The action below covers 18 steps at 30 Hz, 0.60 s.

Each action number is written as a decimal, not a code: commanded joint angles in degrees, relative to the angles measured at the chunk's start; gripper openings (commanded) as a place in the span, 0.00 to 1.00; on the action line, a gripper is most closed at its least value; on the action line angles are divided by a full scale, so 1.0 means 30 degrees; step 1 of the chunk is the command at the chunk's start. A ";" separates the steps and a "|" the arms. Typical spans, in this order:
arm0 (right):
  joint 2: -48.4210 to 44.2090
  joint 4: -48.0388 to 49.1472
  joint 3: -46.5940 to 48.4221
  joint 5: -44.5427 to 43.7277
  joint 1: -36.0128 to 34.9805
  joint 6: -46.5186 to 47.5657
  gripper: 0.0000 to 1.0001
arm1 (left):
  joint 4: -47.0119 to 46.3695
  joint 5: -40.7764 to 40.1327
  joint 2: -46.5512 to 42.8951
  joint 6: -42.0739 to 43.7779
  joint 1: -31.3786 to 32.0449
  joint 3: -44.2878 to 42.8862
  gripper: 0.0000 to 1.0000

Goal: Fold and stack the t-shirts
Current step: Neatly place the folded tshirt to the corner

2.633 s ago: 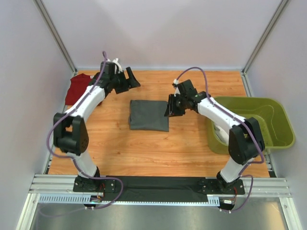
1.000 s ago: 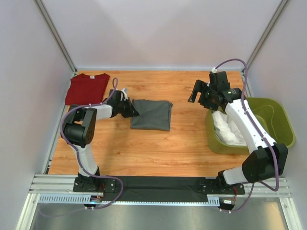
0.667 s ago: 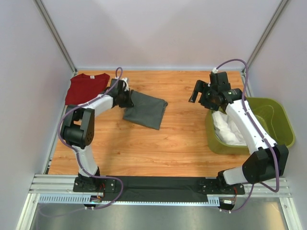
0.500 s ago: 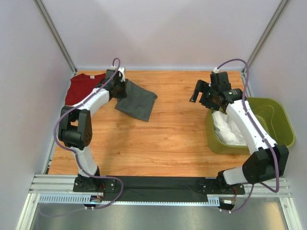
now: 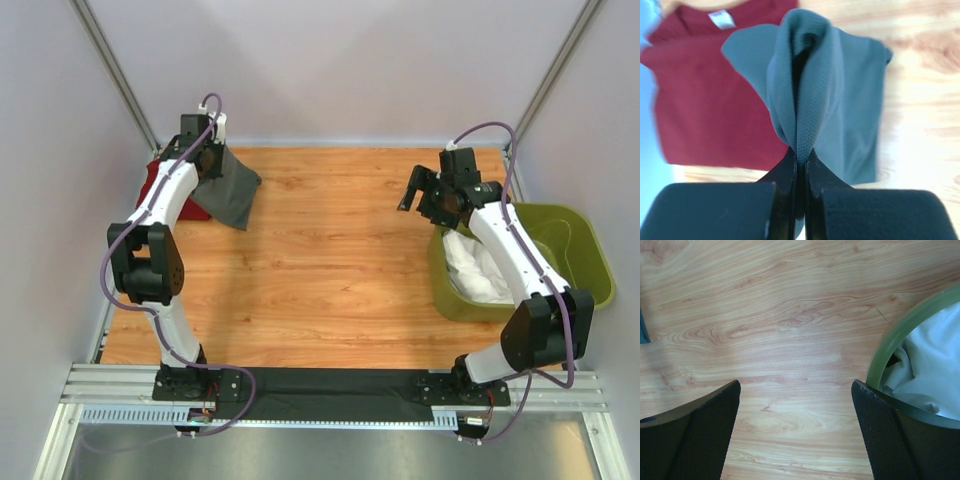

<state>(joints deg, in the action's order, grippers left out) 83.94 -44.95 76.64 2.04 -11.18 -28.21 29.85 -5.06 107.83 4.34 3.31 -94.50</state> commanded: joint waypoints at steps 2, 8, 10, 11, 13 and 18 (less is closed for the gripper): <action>0.0349 0.0657 0.0556 -0.0593 0.0240 0.0876 0.94 | 0.1182 0.0924 0.0441 0.2185 -0.0576 -0.2482 0.00; 0.1520 0.0774 0.0907 -0.0477 0.0357 0.0848 0.95 | 0.1770 0.1248 0.0853 0.2012 -0.0987 -0.3686 0.00; 0.1930 0.0832 0.0966 -0.0331 0.0357 0.0877 0.95 | 0.1858 0.1363 0.0737 0.1836 -0.1451 -0.3570 0.00; 0.2019 0.0891 0.0996 -0.0243 0.0357 0.0790 0.95 | 0.1858 0.1422 0.0707 0.1777 -0.1658 -0.3540 0.00; 0.2282 0.0978 0.0996 0.0049 0.0386 0.0789 0.95 | 0.1975 0.1569 0.0677 0.1515 -0.1894 -0.3597 0.00; 0.2780 0.0833 0.1405 0.0373 0.0387 0.0993 0.95 | 0.2881 0.2008 0.0677 0.1746 -0.2188 -0.4417 0.00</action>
<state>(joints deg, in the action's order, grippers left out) 90.83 -41.23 79.48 4.64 -11.16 -27.29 37.23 -0.47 110.28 8.71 -2.70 -103.98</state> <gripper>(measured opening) 0.943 0.018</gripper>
